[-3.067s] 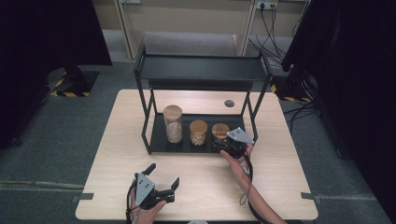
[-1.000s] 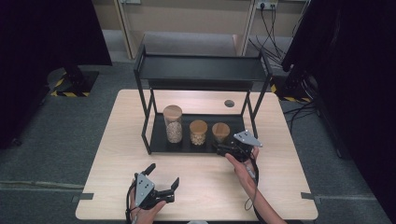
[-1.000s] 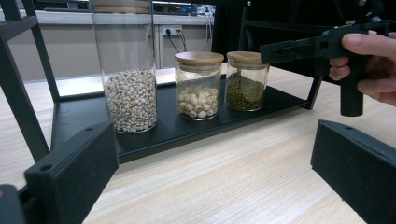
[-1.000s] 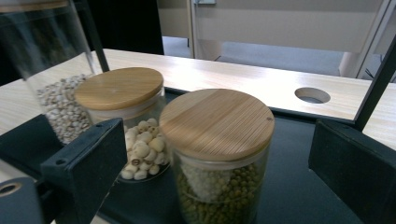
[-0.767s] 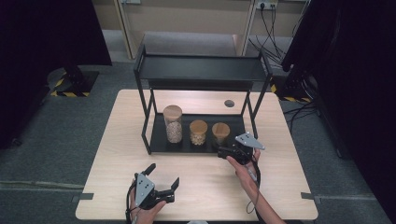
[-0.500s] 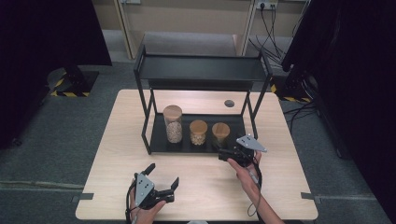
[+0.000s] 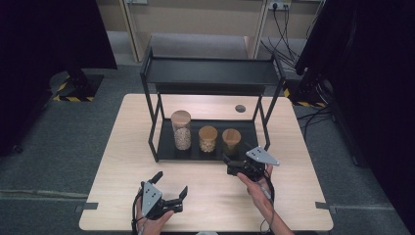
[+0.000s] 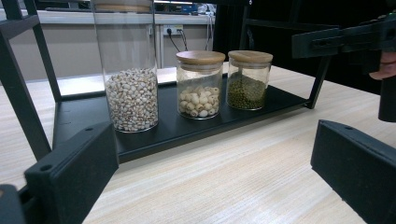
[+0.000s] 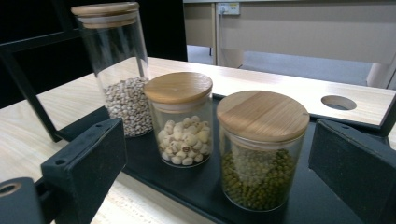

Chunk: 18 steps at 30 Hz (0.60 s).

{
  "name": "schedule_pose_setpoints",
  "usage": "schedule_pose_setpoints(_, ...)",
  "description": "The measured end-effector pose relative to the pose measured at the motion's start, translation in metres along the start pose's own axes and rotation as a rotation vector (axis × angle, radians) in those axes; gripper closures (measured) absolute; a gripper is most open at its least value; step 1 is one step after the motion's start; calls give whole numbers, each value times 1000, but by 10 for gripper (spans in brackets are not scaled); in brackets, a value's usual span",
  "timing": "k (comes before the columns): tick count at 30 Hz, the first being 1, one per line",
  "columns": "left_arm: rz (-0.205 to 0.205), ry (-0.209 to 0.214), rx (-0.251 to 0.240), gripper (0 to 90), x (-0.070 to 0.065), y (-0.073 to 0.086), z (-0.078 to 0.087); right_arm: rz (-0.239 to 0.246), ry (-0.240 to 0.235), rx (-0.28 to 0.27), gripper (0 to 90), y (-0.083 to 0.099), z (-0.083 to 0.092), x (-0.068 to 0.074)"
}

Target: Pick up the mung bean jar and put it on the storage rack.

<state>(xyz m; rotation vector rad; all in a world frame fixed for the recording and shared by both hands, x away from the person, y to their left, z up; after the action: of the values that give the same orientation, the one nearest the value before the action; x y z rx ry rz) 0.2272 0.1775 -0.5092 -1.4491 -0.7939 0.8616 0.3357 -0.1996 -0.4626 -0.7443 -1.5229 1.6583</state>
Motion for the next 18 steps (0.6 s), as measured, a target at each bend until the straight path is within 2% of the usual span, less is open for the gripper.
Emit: schedule_pose_setpoints(18,-2,-8,-2,3,1,0,0,4,-63,-14,46,3,16,12)
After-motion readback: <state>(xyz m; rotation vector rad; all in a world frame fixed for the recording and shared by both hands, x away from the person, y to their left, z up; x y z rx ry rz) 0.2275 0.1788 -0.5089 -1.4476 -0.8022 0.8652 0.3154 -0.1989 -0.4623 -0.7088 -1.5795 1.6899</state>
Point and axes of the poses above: each handheld gripper's, and its own axes: z roughly backward along the jaws, y roughly out of its underside, x roughly to its left, the point moved 8 cm from there along -z, roughly forward along the jaws, and after that the axes turned 8 degrees about -x, right-handed, at the moved point
